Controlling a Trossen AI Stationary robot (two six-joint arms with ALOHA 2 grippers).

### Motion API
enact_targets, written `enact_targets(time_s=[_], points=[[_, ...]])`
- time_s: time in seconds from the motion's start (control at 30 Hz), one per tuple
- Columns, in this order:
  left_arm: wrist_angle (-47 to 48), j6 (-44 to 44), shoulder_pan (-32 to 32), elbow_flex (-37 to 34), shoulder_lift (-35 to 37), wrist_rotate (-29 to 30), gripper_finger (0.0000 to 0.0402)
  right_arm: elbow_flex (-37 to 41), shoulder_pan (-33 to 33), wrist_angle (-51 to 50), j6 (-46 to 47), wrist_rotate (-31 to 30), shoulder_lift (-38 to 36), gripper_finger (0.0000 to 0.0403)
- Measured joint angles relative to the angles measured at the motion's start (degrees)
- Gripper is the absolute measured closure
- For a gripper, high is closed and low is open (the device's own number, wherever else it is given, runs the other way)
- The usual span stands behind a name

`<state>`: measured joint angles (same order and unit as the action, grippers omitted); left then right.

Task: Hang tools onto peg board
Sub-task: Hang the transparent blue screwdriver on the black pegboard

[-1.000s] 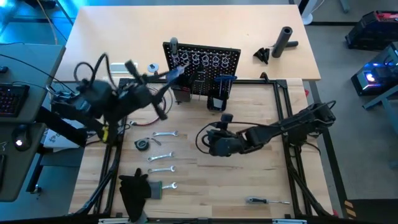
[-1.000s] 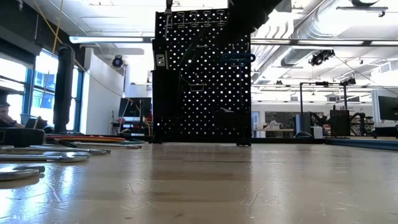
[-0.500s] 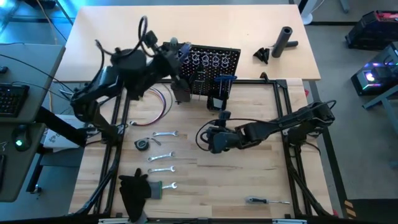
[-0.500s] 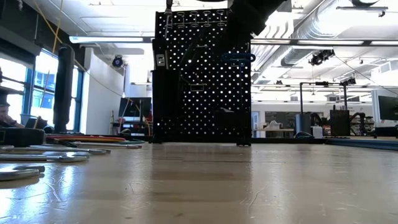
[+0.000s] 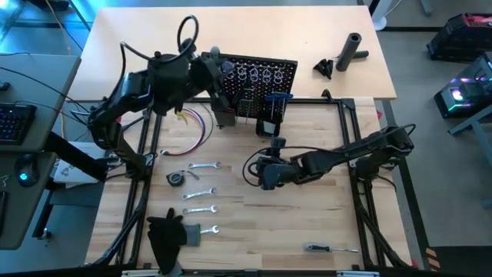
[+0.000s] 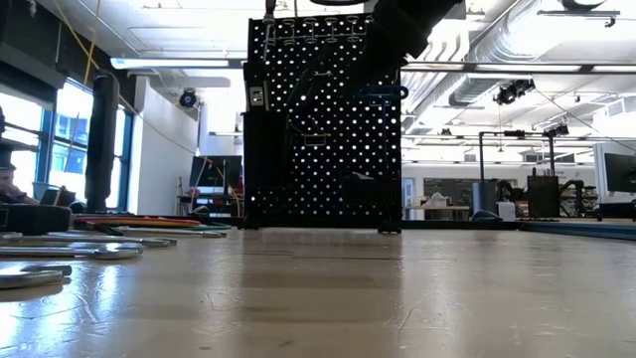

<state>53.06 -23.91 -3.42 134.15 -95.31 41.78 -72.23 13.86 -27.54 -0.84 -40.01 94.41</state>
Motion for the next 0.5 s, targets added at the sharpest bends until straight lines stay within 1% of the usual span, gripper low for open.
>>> enact_targets(time_s=[0.37,0.5], points=[[1.1,1.2,0.1,0.0,-0.1,0.8,0.0316,0.0,-0.7,0.7,0.5,1.2,0.0,0.0251],[1.2,0.8,0.1,0.0,-0.1,2.7,0.0316,0.0,-0.7,0.7,0.5,1.2,0.0,0.0251]])
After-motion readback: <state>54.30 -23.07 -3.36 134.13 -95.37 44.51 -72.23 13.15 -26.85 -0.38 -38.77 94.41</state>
